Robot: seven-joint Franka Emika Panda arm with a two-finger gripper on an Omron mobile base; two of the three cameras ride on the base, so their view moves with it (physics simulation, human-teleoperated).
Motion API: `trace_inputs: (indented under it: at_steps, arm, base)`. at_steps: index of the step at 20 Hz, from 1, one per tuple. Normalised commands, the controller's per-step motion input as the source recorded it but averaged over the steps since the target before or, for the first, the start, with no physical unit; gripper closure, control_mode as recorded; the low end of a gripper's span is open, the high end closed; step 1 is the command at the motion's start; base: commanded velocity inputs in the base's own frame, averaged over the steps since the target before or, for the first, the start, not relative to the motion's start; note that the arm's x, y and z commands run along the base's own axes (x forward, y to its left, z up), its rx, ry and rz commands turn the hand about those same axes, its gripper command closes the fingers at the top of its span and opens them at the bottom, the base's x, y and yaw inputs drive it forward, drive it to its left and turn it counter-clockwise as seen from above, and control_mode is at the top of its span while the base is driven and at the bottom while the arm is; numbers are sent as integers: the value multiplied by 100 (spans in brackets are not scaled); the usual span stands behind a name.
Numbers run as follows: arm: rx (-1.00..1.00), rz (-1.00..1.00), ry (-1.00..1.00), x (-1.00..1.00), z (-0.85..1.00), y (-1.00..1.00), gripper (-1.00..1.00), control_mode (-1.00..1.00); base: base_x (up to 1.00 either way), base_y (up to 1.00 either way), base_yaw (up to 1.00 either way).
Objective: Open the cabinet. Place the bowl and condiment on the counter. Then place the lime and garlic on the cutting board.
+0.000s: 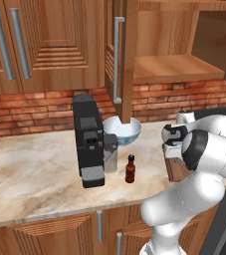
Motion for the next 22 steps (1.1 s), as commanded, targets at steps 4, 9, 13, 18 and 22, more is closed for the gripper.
trace_inputs:
  at_steps: [4,9,13,18,22]
  arm:
    - [0,-1,0,0,-19,-5,100,-100]
    - [0,0,0,0,-18,-4,100,-100]
    - [0,0,0,-1,-20,-4,100,-100]
    - [0,0,0,-2,-21,-3,-100,-100]
    - [1,0,0,-7,-9,-6,-100,-100]
  base:
    - [0,0,0]
    - [0,0,0]
    - [0,0,0]
    - [0,0,0]
    - [0,0,0]
